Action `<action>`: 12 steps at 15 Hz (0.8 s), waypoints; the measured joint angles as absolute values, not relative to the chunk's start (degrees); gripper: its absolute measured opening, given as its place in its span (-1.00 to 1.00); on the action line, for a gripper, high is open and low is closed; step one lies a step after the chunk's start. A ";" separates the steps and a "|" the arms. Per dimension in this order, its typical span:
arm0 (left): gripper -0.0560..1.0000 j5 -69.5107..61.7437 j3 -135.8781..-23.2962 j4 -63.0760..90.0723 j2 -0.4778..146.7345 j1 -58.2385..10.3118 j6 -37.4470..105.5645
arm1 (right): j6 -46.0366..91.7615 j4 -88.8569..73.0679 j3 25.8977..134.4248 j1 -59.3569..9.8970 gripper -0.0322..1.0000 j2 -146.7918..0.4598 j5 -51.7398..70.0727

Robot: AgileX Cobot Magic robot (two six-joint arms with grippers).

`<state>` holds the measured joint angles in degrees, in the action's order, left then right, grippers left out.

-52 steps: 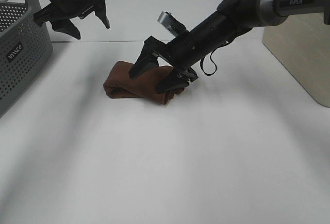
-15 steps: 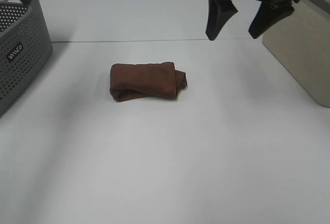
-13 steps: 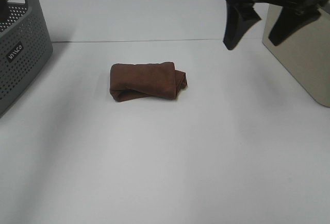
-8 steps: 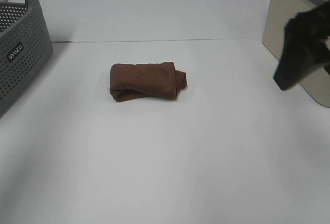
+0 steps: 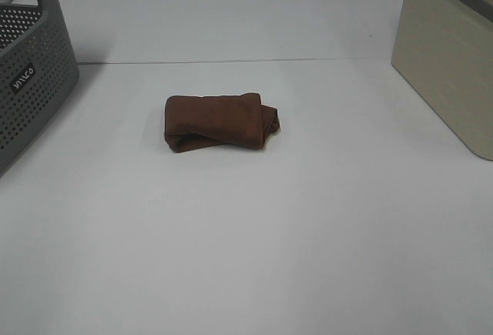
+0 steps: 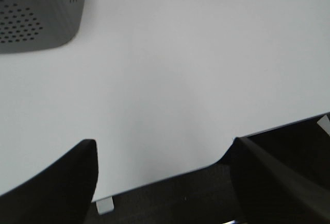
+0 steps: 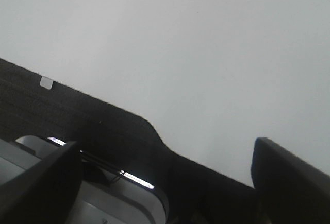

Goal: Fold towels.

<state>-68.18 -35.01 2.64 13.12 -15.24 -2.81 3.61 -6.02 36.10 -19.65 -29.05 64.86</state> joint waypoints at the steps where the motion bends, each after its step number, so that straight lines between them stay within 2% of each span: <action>1: 0.41 -66.75 -33.00 3.78 9.17 -15.24 -0.63 | 4.87 -6.02 33.86 -19.65 0.68 -23.49 64.63; 3: 0.41 -62.85 -30.37 6.70 3.61 -15.24 3.44 | 6.70 -5.84 30.42 -19.65 0.68 -12.03 64.11; 6: 0.41 -60.56 -28.88 8.59 3.04 -15.24 7.28 | 8.82 -5.79 28.93 -19.65 0.68 -2.98 61.59; 12: 0.41 -60.56 -28.71 9.22 2.98 -15.24 8.02 | 8.94 -5.73 28.93 -19.65 0.68 -1.83 61.42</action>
